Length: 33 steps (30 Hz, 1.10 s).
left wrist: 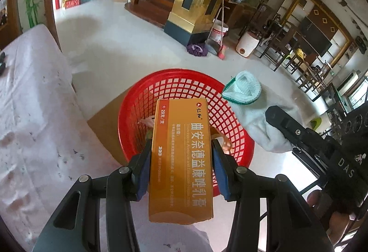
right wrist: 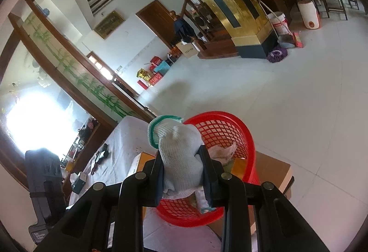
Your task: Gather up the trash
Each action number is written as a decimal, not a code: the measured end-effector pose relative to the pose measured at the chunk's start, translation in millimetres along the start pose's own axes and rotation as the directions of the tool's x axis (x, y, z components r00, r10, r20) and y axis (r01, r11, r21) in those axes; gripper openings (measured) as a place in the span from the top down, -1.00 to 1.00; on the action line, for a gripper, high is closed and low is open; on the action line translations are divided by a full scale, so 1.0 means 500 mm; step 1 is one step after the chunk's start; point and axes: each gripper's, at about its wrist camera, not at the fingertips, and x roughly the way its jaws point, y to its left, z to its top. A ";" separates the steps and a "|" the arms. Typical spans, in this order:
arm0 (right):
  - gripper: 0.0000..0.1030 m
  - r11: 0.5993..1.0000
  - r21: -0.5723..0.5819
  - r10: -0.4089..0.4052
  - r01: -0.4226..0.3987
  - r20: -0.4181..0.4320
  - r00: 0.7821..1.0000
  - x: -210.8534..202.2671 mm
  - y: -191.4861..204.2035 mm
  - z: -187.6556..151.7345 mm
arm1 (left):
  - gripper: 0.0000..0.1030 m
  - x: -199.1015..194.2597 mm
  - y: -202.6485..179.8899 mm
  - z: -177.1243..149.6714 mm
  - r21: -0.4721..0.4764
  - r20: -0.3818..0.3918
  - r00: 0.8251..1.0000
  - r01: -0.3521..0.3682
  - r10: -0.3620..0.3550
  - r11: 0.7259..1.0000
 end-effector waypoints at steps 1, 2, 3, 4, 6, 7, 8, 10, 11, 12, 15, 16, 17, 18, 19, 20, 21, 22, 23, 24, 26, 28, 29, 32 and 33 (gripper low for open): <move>0.43 1.000 0.004 0.000 0.000 -0.002 1.000 0.003 -0.001 -0.001 | 0.10 0.004 0.002 0.001 -0.003 -0.002 1.000 0.001 -0.001 1.000; 0.43 1.000 0.008 -0.001 0.001 -0.003 1.000 0.006 -0.005 0.000 | 0.10 0.006 0.003 0.003 -0.006 -0.003 1.000 0.002 -0.002 1.000; 0.42 1.000 0.014 -0.002 0.002 -0.002 1.000 0.008 -0.007 0.001 | 0.10 0.007 0.004 0.005 -0.011 -0.004 1.000 0.003 -0.003 1.000; 0.42 1.000 0.020 -0.002 0.002 -0.002 1.000 0.010 -0.008 0.002 | 0.10 0.008 0.005 0.008 -0.016 -0.002 1.000 0.005 -0.005 1.000; 0.40 1.000 0.028 0.000 0.000 -0.002 1.000 0.014 -0.010 0.005 | 0.10 0.014 0.004 0.015 -0.017 -0.002 1.000 0.006 -0.006 1.000; 0.40 1.000 0.029 -0.001 0.001 -0.002 1.000 0.015 -0.010 0.005 | 0.10 0.017 0.003 0.017 -0.015 -0.006 1.000 0.004 -0.004 1.000; 0.40 1.000 0.029 -0.003 0.003 -0.003 1.000 0.018 -0.010 0.008 | 0.10 0.019 0.003 0.018 -0.011 -0.013 1.000 0.002 -0.002 1.000; 0.35 1.000 0.028 -0.005 0.005 -0.005 1.000 0.026 -0.001 0.007 | 0.10 0.037 -0.001 0.022 0.001 -0.035 0.999 -0.007 0.007 1.000; 0.31 1.000 0.030 -0.008 0.008 -0.009 1.000 0.032 -0.002 0.007 | 0.10 0.045 -0.001 0.022 -0.002 -0.046 0.999 -0.008 0.008 1.000; 0.27 0.999 0.040 -0.010 0.011 -0.015 1.000 0.039 -0.003 0.005 | 0.10 0.051 0.003 0.021 -0.008 -0.057 0.998 0.005 -0.006 1.000; 0.01 0.999 0.049 -0.003 0.004 -0.025 1.000 0.049 -0.006 0.001 | -0.10 0.044 0.008 0.015 -0.024 -0.059 0.998 0.034 -0.036 0.999; -0.05 0.999 0.053 -0.007 0.008 -0.023 1.000 0.047 -0.006 0.000 | -0.35 0.037 0.011 0.013 -0.026 -0.046 0.998 0.036 -0.038 0.999; -0.12 0.999 0.052 -0.005 0.005 -0.018 1.000 0.042 -0.004 0.000 | -0.47 0.024 0.015 0.011 -0.029 -0.020 0.999 0.029 -0.030 0.999; -0.14 0.999 0.046 0.000 0.000 -0.010 1.000 0.035 0.000 -0.001 | -0.47 0.013 0.019 0.009 -0.029 -0.001 1.000 0.022 -0.022 0.999; -0.15 0.999 0.046 0.001 -0.001 -0.006 1.000 0.030 0.002 -0.001 | -0.47 0.006 0.020 0.009 -0.028 0.006 1.000 0.018 -0.018 0.999; -0.16 0.999 0.048 0.001 -0.001 0.000 1.000 0.023 0.005 -0.001 | -0.47 -0.003 0.021 0.010 -0.031 0.009 1.000 0.019 -0.018 0.999; -0.17 0.999 0.045 0.006 -0.006 0.005 1.000 0.015 0.010 -0.001 | -0.47 -0.016 0.027 0.007 -0.039 0.014 1.000 0.025 -0.025 0.999; -0.18 0.999 0.040 0.009 -0.010 0.009 1.000 0.008 0.016 -0.002 | -0.47 -0.030 0.034 0.003 -0.046 0.022 0.999 0.028 -0.027 0.999; -0.18 0.999 0.036 0.012 -0.013 0.013 1.000 0.000 0.023 -0.003 | -0.47 -0.052 0.043 -0.003 -0.055 0.038 0.999 0.025 -0.023 0.998; -0.18 0.999 0.030 0.017 -0.018 0.016 1.000 -0.007 0.033 -0.005 | -0.47 -0.064 0.047 -0.006 -0.058 0.048 0.999 0.020 -0.017 0.998; -0.21 0.999 0.016 0.036 -0.036 0.018 0.999 -0.019 0.055 -0.010 | -0.47 -0.108 0.065 -0.022 -0.072 0.078 0.997 0.012 -0.006 0.997; -0.27 0.998 -0.009 0.059 -0.059 0.015 0.998 -0.029 0.088 -0.019 | -0.47 -0.162 0.095 -0.047 -0.099 0.116 0.993 -0.003 0.015 0.995; -0.31 0.997 -0.025 0.071 -0.071 0.015 0.997 -0.035 0.108 -0.025 | -0.48 -0.183 0.108 -0.057 -0.112 0.130 0.991 -0.014 0.029 0.994; -0.40 0.989 -0.088 0.119 -0.118 0.009 0.993 -0.046 0.180 -0.048 | -0.49 -0.259 0.165 -0.098 -0.169 0.172 0.982 -0.043 0.072 0.985; -0.43 0.986 -0.105 0.132 -0.131 0.003 0.991 -0.047 0.201 -0.055 | -0.49 -0.292 0.191 -0.115 -0.199 0.188 0.978 -0.052 0.090 0.979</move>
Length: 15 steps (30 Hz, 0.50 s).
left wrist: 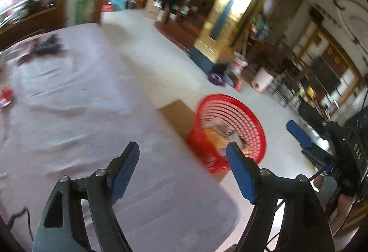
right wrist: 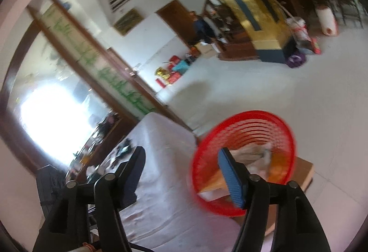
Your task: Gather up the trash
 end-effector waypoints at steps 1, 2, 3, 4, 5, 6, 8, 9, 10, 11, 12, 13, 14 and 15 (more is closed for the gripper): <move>-0.44 1.000 -0.021 0.014 -0.014 -0.006 1.000 0.004 0.025 -0.005 | -0.50 -0.021 0.020 -0.003 -0.017 0.012 1.000 -0.007 0.007 1.000; -0.47 0.999 -0.046 0.027 -0.028 -0.012 1.000 0.008 0.051 -0.012 | -0.51 -0.041 0.040 -0.005 -0.034 0.023 1.000 -0.015 0.016 0.999; -0.50 0.997 -0.071 0.038 -0.039 -0.019 0.999 0.015 0.078 -0.020 | -0.51 -0.062 0.063 -0.005 -0.051 0.036 0.999 -0.029 0.031 0.998; -0.50 0.994 -0.093 0.048 -0.050 -0.025 0.999 0.020 0.105 -0.028 | -0.51 -0.089 0.091 -0.007 -0.073 0.053 0.997 -0.047 0.051 0.996; -0.52 0.992 -0.110 0.060 -0.063 -0.030 0.998 0.025 0.129 -0.037 | -0.51 -0.107 0.113 -0.009 -0.089 0.067 0.996 -0.055 0.061 0.995; -0.53 0.989 -0.125 0.075 -0.079 -0.037 0.997 0.032 0.154 -0.046 | -0.51 -0.128 0.138 -0.010 -0.107 0.081 0.994 -0.064 0.073 0.992; -0.55 0.983 -0.151 0.093 -0.100 -0.056 0.994 0.048 0.197 -0.065 | -0.51 -0.167 0.190 -0.013 -0.144 0.094 0.990 -0.089 0.103 0.986; -0.55 0.981 -0.162 0.101 -0.111 -0.068 0.993 0.058 0.219 -0.075 | -0.51 -0.193 0.221 -0.018 -0.171 0.104 0.987 -0.101 0.120 0.980; -0.55 0.978 -0.169 0.109 -0.121 -0.079 0.991 0.066 0.235 -0.083 | -0.51 -0.207 0.240 -0.019 -0.189 0.111 0.985 -0.108 0.131 0.976; -0.55 0.975 -0.178 0.119 -0.135 -0.094 0.988 0.077 0.256 -0.092 | -0.51 -0.226 0.262 -0.022 -0.209 0.118 0.983 -0.117 0.144 0.971; -0.55 0.971 -0.189 0.129 -0.147 -0.107 0.986 0.087 0.274 -0.103 | -0.51 -0.249 0.293 -0.028 -0.242 0.134 0.978 -0.126 0.162 0.962; -0.55 0.968 -0.197 0.132 -0.153 -0.117 0.984 0.096 0.288 -0.112 | -0.51 -0.264 0.310 -0.033 -0.263 0.148 0.974 -0.126 0.169 0.956; -0.55 0.966 -0.205 0.133 -0.157 -0.126 0.983 0.107 0.304 -0.120 | -0.51 -0.282 0.331 -0.038 -0.288 0.161 0.970 -0.128 0.179 0.949; -0.55 0.963 -0.214 0.138 -0.166 -0.139 0.981 0.119 0.320 -0.128 | -0.51 -0.303 0.356 -0.044 -0.320 0.174 0.965 -0.132 0.195 0.938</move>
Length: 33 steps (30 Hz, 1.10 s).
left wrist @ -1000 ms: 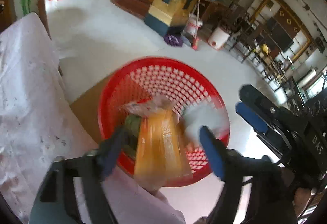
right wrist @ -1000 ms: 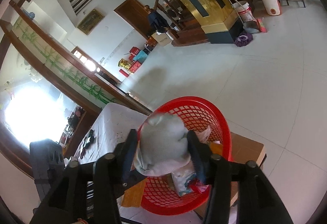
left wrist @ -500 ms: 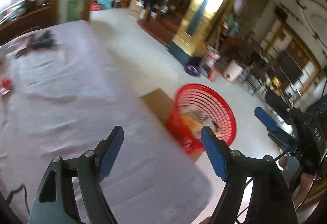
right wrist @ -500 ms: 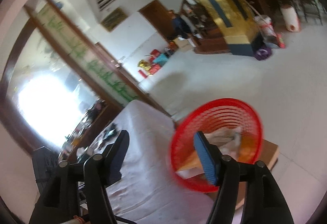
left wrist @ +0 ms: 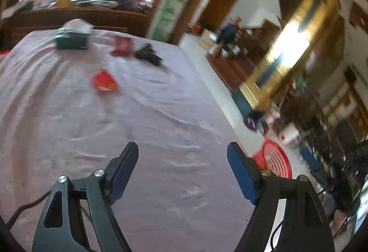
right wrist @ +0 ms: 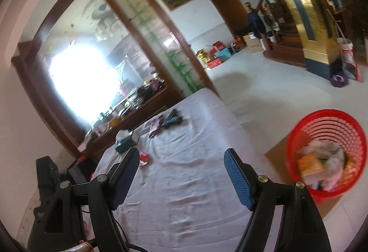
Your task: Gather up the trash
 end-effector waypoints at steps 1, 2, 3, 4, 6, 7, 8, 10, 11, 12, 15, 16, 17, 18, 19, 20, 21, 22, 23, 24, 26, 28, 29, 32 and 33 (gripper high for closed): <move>-0.55 1.000 -0.009 0.007 -0.007 -0.009 1.000 0.012 0.013 -0.003 | -0.51 -0.009 0.018 0.002 -0.019 0.009 1.000 -0.009 0.010 1.000; -0.55 1.000 -0.017 0.012 -0.013 -0.017 1.000 0.023 0.025 -0.005 | -0.51 -0.018 0.033 0.003 -0.033 0.016 1.000 -0.016 0.017 0.999; -0.55 1.000 -0.025 0.018 -0.018 -0.019 1.000 0.031 0.039 -0.008 | -0.51 -0.030 0.047 0.004 -0.045 0.026 0.999 -0.021 0.022 0.999; -0.55 0.999 -0.032 0.021 -0.021 -0.020 1.000 0.036 0.049 -0.009 | -0.51 -0.043 0.057 0.004 -0.052 0.038 0.999 -0.023 0.025 0.998; -0.55 0.999 -0.048 0.023 -0.024 -0.022 0.999 0.044 0.067 -0.011 | -0.51 -0.069 0.060 0.000 -0.049 0.062 0.998 -0.030 0.033 0.998; -0.55 0.998 -0.051 0.020 -0.021 -0.017 1.000 0.043 0.071 -0.012 | -0.51 -0.076 0.054 -0.001 -0.041 0.067 0.997 -0.031 0.034 0.999; -0.55 0.999 -0.053 0.012 -0.012 -0.010 1.000 0.039 0.073 -0.013 | -0.51 -0.082 0.044 -0.004 -0.023 0.070 0.997 -0.029 0.030 0.999; -0.55 0.999 -0.049 -0.014 0.014 0.008 1.000 0.023 0.070 -0.013 | -0.52 -0.086 0.007 -0.018 0.037 0.075 0.997 -0.004 0.001 0.999; -0.55 0.998 -0.042 -0.039 0.040 0.024 0.999 0.007 0.066 -0.015 | -0.55 -0.086 -0.013 -0.025 0.063 0.072 0.997 0.008 -0.013 0.998; -0.58 0.998 -0.039 -0.057 0.058 0.035 0.998 -0.009 0.061 -0.015 | -0.56 -0.089 -0.045 -0.040 0.105 0.065 0.997 0.031 -0.038 0.994; -0.61 0.988 -0.045 -0.141 0.145 0.078 0.987 -0.068 0.046 -0.023 | -0.61 -0.088 -0.116 -0.069 0.191 0.055 0.995 0.074 -0.086 0.979; -0.62 0.983 -0.051 -0.174 0.179 0.089 0.981 -0.085 0.041 -0.026 | -0.63 -0.087 -0.137 -0.078 0.211 0.053 0.994 0.085 -0.098 0.974; -0.64 0.975 -0.057 -0.206 0.213 0.101 0.973 -0.104 0.036 -0.029 | -0.64 -0.084 -0.158 -0.089 0.233 0.050 0.993 0.094 -0.109 0.968; -0.64 0.968 -0.061 -0.235 0.243 0.113 0.965 -0.128 0.027 -0.032 | -0.64 -0.081 -0.184 -0.100 0.260 0.045 0.992 0.102 -0.118 0.960; -0.65 0.961 -0.063 -0.259 0.268 0.126 0.958 -0.145 0.022 -0.033 | -0.65 -0.077 -0.202 -0.108 0.278 0.042 0.991 0.108 -0.125 0.955; -0.68 0.953 -0.064 -0.286 0.297 0.139 0.948 -0.163 0.017 -0.035 | -0.65 -0.074 -0.219 -0.115 0.293 0.039 0.991 0.113 -0.130 0.949; -0.71 0.943 -0.066 -0.314 0.327 0.153 0.937 -0.182 0.012 -0.037 | -0.65 -0.069 -0.235 -0.123 0.307 0.034 0.991 0.116 -0.132 0.945; -0.71 0.932 -0.062 -0.342 0.356 0.167 0.925 -0.200 0.004 -0.039 | -0.65 -0.066 -0.254 -0.132 0.322 0.029 0.990 0.118 -0.135 0.939; -0.72 0.925 -0.057 -0.360 0.375 0.177 0.916 -0.214 0.000 -0.041 | -0.65 -0.062 -0.270 -0.140 0.336 0.023 0.990 0.124 -0.140 0.934; -0.73 0.918 -0.050 -0.378 0.393 0.187 0.907 -0.230 -0.006 -0.042 | -0.65 -0.060 -0.284 -0.147 0.345 0.020 0.990 0.127 -0.142 0.930; -0.73 0.910 -0.036 -0.398 0.412 0.202 0.895 -0.255 -0.018 -0.045 | -0.65 -0.056 -0.301 -0.155 0.356 0.013 0.990 0.130 -0.144 0.925; -0.74 0.901 -0.023 -0.419 0.433 0.211 0.883 -0.276 -0.032 -0.047 | -0.65 -0.054 -0.322 -0.166 0.370 0.007 0.989 0.134 -0.148 0.919; -0.74 0.897 -0.017 -0.428 0.441 0.213 0.878 -0.284 -0.039 -0.050 | -0.65 -0.054 -0.330 -0.170 0.378 0.005 0.989 0.134 -0.146 0.916; -0.74 0.889 -0.001 -0.448 0.459 0.210 0.869 -0.308 -0.056 -0.061 | -0.66 -0.054 -0.353 -0.186 0.402 0.004 0.989 0.133 -0.147 0.906; -0.74 0.887 0.002 -0.453 0.463 0.209 0.867 -0.314 -0.061 -0.064 | -0.66 -0.052 -0.364 -0.193 0.412 0.004 0.989 0.130 -0.145 0.902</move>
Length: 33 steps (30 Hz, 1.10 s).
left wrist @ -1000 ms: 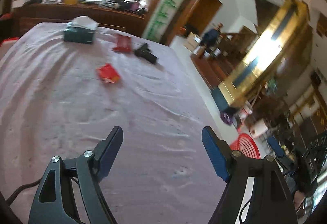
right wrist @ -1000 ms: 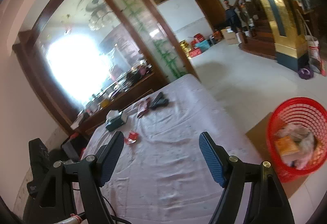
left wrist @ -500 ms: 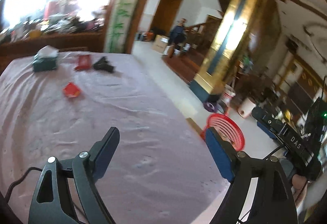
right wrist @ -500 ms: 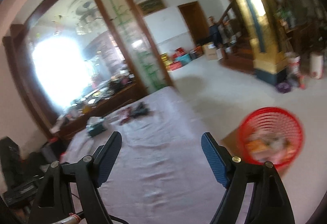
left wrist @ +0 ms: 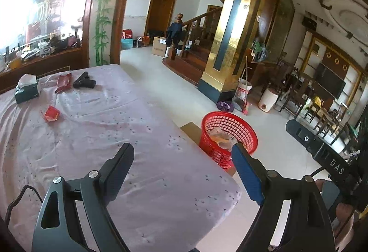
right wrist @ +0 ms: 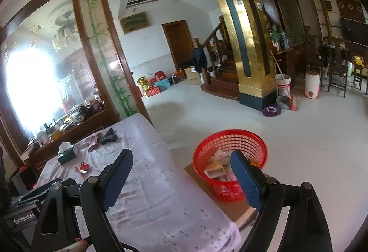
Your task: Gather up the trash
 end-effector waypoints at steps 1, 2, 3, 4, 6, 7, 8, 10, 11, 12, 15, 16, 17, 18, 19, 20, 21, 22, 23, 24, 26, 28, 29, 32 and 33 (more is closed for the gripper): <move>-0.74 1.000 0.001 -0.007 0.007 0.000 1.000 -0.006 -0.008 -0.004 | -0.67 0.003 -0.008 -0.001 0.006 -0.002 1.000 -0.001 0.001 1.000; -0.74 1.000 0.002 -0.015 0.015 0.001 1.000 -0.011 -0.015 -0.005 | -0.67 0.005 -0.015 -0.001 0.012 -0.005 1.000 0.001 0.000 1.000; -0.74 1.000 0.004 -0.024 0.024 0.004 1.000 -0.017 -0.024 -0.006 | -0.67 0.009 -0.026 -0.002 0.021 -0.010 1.000 0.003 -0.003 1.000; -0.74 0.999 0.006 -0.034 0.034 0.006 0.999 -0.021 -0.030 -0.007 | -0.67 0.010 -0.035 -0.003 0.027 -0.011 1.000 0.003 -0.002 1.000; -0.74 0.999 0.018 -0.049 0.049 0.011 0.999 -0.031 -0.047 -0.007 | -0.68 0.013 -0.052 -0.002 0.045 -0.007 1.000 0.000 0.000 0.999; -0.74 0.998 0.025 -0.057 0.057 0.017 0.998 -0.037 -0.057 -0.007 | -0.72 0.015 -0.060 0.000 0.054 -0.003 1.000 -0.005 0.005 0.999; -0.74 0.998 0.027 -0.065 0.064 0.021 0.998 -0.041 -0.059 -0.005 | -0.77 0.017 -0.067 0.001 0.062 0.000 1.000 -0.011 0.011 0.998; -0.74 0.996 0.037 -0.085 0.084 0.034 0.996 -0.053 -0.075 -0.003 | -0.77 0.021 -0.082 0.003 0.072 0.003 1.000 -0.017 0.017 0.997; -0.74 0.995 0.045 -0.091 0.089 0.039 0.995 -0.057 -0.083 0.001 | -0.77 0.023 -0.086 0.003 0.072 0.001 1.000 -0.017 0.017 0.997; -0.75 0.995 0.052 -0.092 0.089 0.042 0.995 -0.062 -0.090 0.003 | -0.77 0.026 -0.090 0.004 0.072 -0.001 1.000 -0.017 0.017 0.997; -0.75 0.993 0.058 -0.104 0.101 0.050 0.993 -0.069 -0.097 0.009 | -0.77 0.036 -0.106 0.003 0.087 -0.011 0.999 -0.036 0.037 0.996; -0.75 0.993 0.058 -0.109 0.106 0.053 0.993 -0.072 -0.101 0.010 | -0.77 0.040 -0.111 0.002 0.095 -0.015 0.999 -0.043 0.044 0.995; -0.75 0.993 0.061 -0.106 0.103 0.054 0.993 -0.073 -0.104 0.010 | -0.77 0.044 -0.112 0.001 0.103 -0.019 0.999 -0.047 0.049 0.994; -0.75 0.993 0.064 -0.103 0.100 0.053 0.993 -0.073 -0.105 0.010 | -0.77 0.047 -0.117 0.000 0.109 -0.026 0.998 -0.047 0.051 0.993; -0.75 0.993 0.067 -0.101 0.097 0.051 0.994 -0.072 -0.107 0.011 | -0.77 0.050 -0.120 -0.002 0.113 -0.034 0.998 -0.045 0.049 0.993; -0.75 0.993 0.068 -0.099 0.096 0.050 0.994 -0.071 -0.108 0.011 | -0.77 0.052 -0.123 -0.004 0.117 -0.040 0.998 -0.040 0.044 0.992; -0.75 0.993 0.067 -0.099 0.096 0.049 0.994 -0.068 -0.109 0.012 | -0.77 0.053 -0.127 -0.004 0.120 -0.043 0.998 -0.037 0.043 0.992; -0.75 0.993 0.068 -0.101 0.097 0.048 0.994 -0.068 -0.109 0.012 | -0.77 0.054 -0.129 -0.005 0.123 -0.044 0.998 -0.037 0.043 0.992; -0.75 0.993 0.070 -0.101 0.097 0.046 0.994 -0.068 -0.111 0.012 | -0.77 0.054 -0.130 -0.004 0.125 -0.043 0.998 -0.039 0.044 0.991; -0.75 0.993 0.073 -0.098 0.095 0.044 0.994 -0.066 -0.111 0.012 | -0.77 0.054 -0.131 -0.005 0.128 -0.042 0.998 -0.040 0.046 0.991; -0.75 0.993 0.079 -0.094 0.090 0.041 0.995 -0.064 -0.115 0.012 | -0.77 0.057 -0.132 -0.004 0.129 -0.044 0.998 -0.041 0.047 0.991; -0.75 0.993 0.080 -0.094 0.091 0.040 0.995 -0.063 -0.116 0.011 | -0.77 0.057 -0.133 -0.004 0.129 -0.046 0.998 -0.041 0.048 0.991; -0.75 0.993 0.080 -0.095 0.091 0.040 0.995 -0.061 -0.116 0.011 | -0.77 0.057 -0.132 -0.004 0.129 -0.045 0.998 -0.041 0.048 0.991; -0.75 0.992 0.082 -0.097 0.094 0.038 0.995 -0.060 -0.118 0.011 | -0.77 0.060 -0.133 -0.006 0.132 -0.050 0.998 -0.040 0.047 0.990; -0.75 0.992 0.083 -0.098 0.095 0.037 0.994 -0.058 -0.119 0.010 | -0.77 0.061 -0.132 -0.007 0.132 -0.052 0.997 -0.041 0.048 0.990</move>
